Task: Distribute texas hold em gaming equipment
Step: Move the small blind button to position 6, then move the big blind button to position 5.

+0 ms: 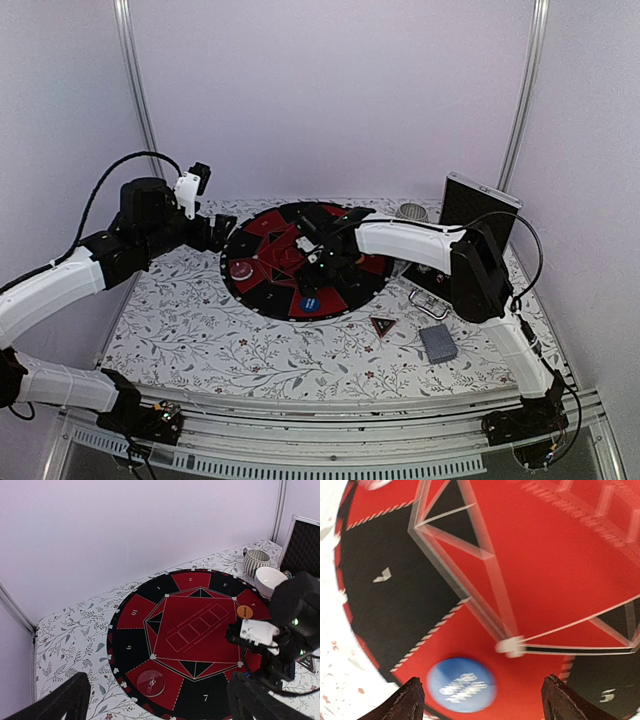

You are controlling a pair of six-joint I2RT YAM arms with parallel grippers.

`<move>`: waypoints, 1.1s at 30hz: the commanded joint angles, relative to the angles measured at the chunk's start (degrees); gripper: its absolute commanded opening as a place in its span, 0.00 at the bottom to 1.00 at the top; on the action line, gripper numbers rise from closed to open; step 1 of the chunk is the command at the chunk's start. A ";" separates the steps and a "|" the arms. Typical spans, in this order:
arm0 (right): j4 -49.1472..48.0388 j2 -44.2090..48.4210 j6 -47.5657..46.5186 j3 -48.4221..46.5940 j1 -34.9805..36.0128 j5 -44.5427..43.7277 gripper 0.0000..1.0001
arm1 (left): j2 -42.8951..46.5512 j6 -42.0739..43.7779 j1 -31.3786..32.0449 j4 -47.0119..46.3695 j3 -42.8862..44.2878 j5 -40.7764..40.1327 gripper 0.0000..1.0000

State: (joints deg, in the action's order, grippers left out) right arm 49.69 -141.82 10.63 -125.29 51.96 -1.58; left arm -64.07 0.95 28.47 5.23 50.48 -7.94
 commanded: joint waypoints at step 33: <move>-2.81 -7.39 -9.83 -5.76 -15.48 -7.73 0.76 | -0.66 0.97 -0.85 -0.82 -0.73 0.78 0.98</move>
State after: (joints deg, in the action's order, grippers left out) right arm 40.93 -150.41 2.24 -133.29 37.08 -5.87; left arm -64.69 1.52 28.36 5.23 50.48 -7.94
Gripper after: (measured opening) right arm 0.753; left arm 0.982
